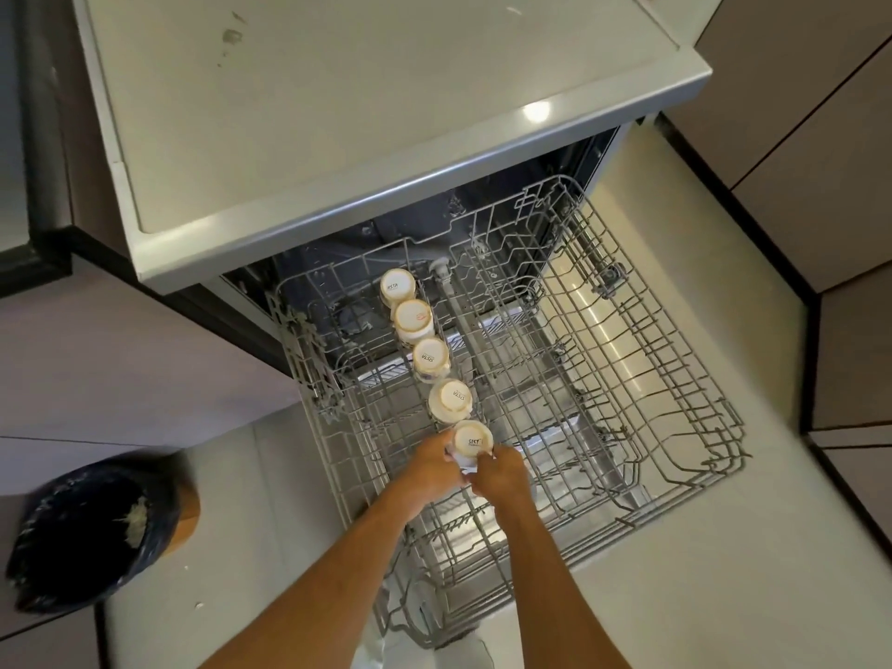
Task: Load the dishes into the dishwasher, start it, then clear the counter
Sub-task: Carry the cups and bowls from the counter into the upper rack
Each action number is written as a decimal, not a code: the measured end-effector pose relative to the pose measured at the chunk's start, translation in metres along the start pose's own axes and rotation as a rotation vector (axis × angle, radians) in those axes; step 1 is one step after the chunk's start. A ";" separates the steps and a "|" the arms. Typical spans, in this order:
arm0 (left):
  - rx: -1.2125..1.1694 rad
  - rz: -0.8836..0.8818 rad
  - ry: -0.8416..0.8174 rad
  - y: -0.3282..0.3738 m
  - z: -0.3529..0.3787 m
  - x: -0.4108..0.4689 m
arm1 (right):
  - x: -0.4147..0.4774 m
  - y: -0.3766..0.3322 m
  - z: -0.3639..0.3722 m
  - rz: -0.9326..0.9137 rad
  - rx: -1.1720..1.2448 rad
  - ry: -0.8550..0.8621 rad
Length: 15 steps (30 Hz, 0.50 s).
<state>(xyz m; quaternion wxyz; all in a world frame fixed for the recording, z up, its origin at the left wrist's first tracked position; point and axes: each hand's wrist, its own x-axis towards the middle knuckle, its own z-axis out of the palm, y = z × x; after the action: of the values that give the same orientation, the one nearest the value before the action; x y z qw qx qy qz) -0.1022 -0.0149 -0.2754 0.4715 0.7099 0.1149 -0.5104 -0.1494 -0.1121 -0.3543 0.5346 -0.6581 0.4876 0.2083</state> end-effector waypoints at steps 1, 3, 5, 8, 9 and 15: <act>0.006 0.009 0.007 -0.001 0.000 0.001 | 0.001 0.001 -0.001 -0.006 0.000 -0.009; 0.037 0.021 0.040 -0.003 -0.001 -0.001 | 0.002 0.003 -0.003 -0.021 0.016 -0.020; 0.047 0.013 0.066 -0.002 -0.003 -0.007 | -0.005 0.001 -0.010 -0.019 0.028 -0.012; 0.057 0.033 0.090 0.004 -0.005 -0.027 | -0.020 -0.012 -0.022 -0.060 -0.004 -0.038; 0.055 0.053 0.102 0.009 -0.006 -0.036 | -0.028 -0.019 -0.027 -0.087 -0.014 -0.059; 0.045 0.125 0.217 0.025 -0.031 -0.097 | -0.095 -0.079 -0.044 -0.252 -0.083 -0.149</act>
<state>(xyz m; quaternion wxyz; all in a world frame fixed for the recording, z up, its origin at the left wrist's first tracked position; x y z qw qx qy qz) -0.1105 0.0275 -0.1798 0.4712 0.7770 0.1094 -0.4027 -0.1335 -0.1159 -0.2247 0.5635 -0.7185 0.3508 0.2078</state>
